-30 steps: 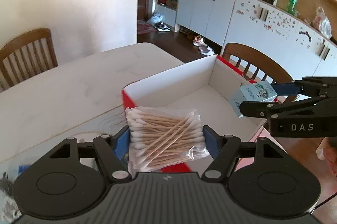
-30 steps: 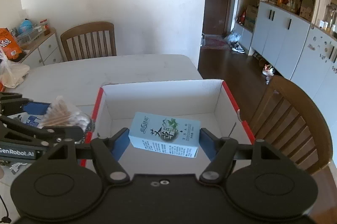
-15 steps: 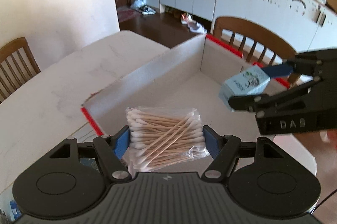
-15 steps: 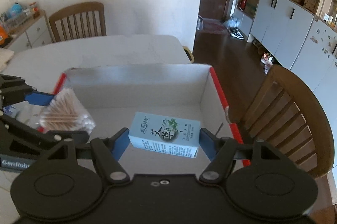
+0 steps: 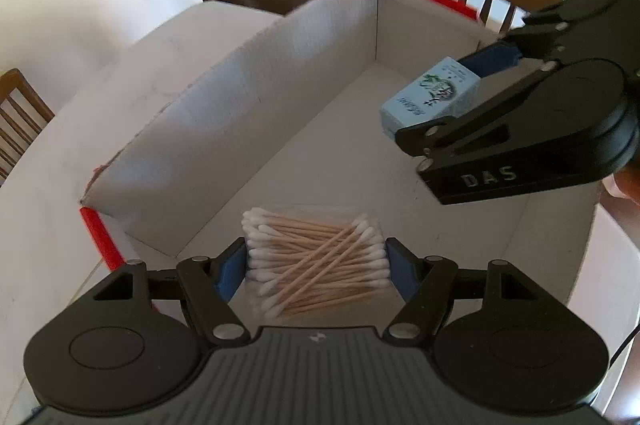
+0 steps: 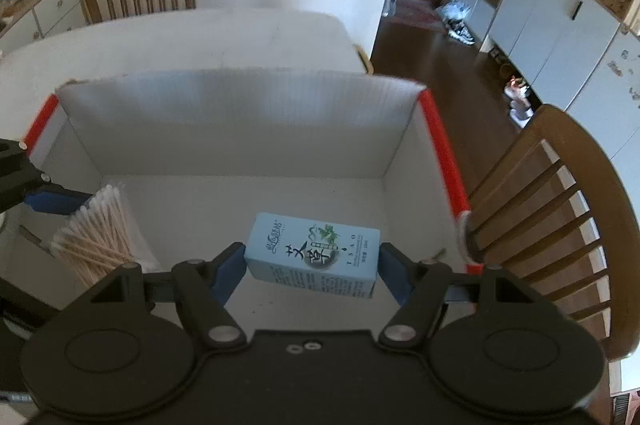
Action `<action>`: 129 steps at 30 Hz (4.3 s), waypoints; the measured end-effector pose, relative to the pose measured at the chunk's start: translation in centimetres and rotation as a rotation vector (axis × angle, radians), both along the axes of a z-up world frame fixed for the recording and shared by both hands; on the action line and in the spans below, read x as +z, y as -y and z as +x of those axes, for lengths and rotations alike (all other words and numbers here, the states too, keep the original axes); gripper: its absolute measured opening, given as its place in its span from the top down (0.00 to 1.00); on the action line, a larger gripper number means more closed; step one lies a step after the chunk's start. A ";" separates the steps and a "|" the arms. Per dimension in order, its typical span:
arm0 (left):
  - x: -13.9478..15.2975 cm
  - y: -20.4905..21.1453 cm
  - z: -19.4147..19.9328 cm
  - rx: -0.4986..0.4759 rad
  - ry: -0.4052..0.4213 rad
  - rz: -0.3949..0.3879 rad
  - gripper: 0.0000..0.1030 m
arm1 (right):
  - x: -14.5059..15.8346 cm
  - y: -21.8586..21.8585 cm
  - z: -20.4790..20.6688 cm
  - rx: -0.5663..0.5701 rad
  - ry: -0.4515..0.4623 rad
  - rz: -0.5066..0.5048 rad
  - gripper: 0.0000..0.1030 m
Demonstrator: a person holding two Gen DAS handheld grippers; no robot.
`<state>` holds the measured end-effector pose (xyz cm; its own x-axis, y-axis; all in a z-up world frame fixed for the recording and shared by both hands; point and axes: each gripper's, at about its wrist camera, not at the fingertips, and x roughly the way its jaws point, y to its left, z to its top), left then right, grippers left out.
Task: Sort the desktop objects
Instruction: 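Carry the swab bag and carton with both tools over the red shoebox, then open both tools to drop the swab bag and carton into the box, then withdraw both tools from the box back over the table items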
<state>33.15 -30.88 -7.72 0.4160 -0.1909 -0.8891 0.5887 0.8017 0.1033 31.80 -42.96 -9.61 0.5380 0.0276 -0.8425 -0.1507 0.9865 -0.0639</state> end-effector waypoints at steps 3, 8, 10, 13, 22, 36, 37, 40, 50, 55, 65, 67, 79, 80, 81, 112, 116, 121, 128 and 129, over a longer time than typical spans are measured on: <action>-0.5 0.4 0.2 0.000 -0.020 0.032 0.30 | -0.6 -0.4 0.5 0.020 -0.036 -0.004 0.31; -1.2 0.9 0.0 -0.021 -0.055 0.087 0.30 | -1.6 -1.4 1.4 0.063 -0.128 -0.063 0.31; -1.6 1.1 0.1 -0.029 -0.080 0.111 0.30 | -1.9 -1.6 1.8 0.080 -0.161 -0.054 0.31; -1.9 1.0 0.1 -0.033 -0.112 0.120 0.30 | -2.4 -1.8 2.2 0.084 -0.212 -0.053 0.31; -2.3 0.2 -0.2 -0.019 -0.176 0.112 0.30 | -2.7 -1.0 2.2 0.061 -0.248 -0.006 0.29; -1.3 -1.0 -2.6 -0.023 -0.147 0.074 0.21 | -1.8 -1.0 1.3 0.088 -0.217 -0.018 0.16; -1.1 -1.2 -2.9 -0.021 -0.137 0.067 0.21 | -1.6 -0.9 1.2 0.085 -0.206 -0.016 0.14; -0.3 -1.9 -3.8 -0.005 -0.117 0.020 0.21 | -0.5 -0.7 0.8 0.079 -0.174 0.002 0.11; 3.0 -4.2 -4.7 0.072 -0.053 -0.124 0.20 | 2.4 0.0 -0.6 0.084 -0.115 0.060 0.11; 4.7 -3.2 -4.5 0.087 -0.029 -0.150 0.20 | 4.0 -0.7 -2.0 0.094 -0.085 0.063 0.11; 4.1 -2.9 -5.0 0.095 -0.006 -0.183 0.20 | 7.2 -1.6 -3.4 0.092 -0.021 0.088 0.11; 4.3 -3.1 -5.2 0.091 -0.003 -0.197 0.20 | 7.8 -1.9 -3.9 0.090 -0.006 0.101 0.10; 5.5 -8.5 -8.1 0.136 0.042 -0.296 0.14 | 12.6 -5.0 -8.7 0.093 0.156 0.156 0.03; 5.5 -9.0 -8.4 0.141 0.048 -0.300 0.11 | 12.8 -5.3 -9.0 0.089 0.164 0.166 0.03; 5.7 -9.7 -8.6 0.147 0.055 -0.304 0.07 | 13.1 -5.5 -9.4 0.087 0.172 0.177 0.03; 5.6 -28.9 -18.2 0.372 0.216 -0.347 0.00 | 12.5 -19.6 -18.1 0.105 0.354 0.235 0.00; 4.8 -31.3 -19.4 0.437 0.240 -0.324 0.00 | 11.9 -21.4 -18.4 0.112 0.351 0.242 0.00; 4.1 -33.9 -20.4 0.500 0.241 -0.306 0.00 | 10.9 -24.0 -18.9 0.137 0.340 0.230 0.00; 3.0 -37.1 -21.3 0.572 0.240 -0.295 0.00 | 9.5 -27.0 -19.0 0.155 0.313 0.221 0.00; 2.9 -37.6 -21.4 0.581 0.242 -0.295 0.00 | 9.3 -27.3 -19.0 0.158 0.307 0.218 0.00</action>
<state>11.76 6.72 -4.79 0.7042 -0.0966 -0.7034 0.0432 0.9947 -0.0933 12.79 -15.63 -0.36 0.7388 0.2900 -0.6084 -0.3077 0.9482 0.0784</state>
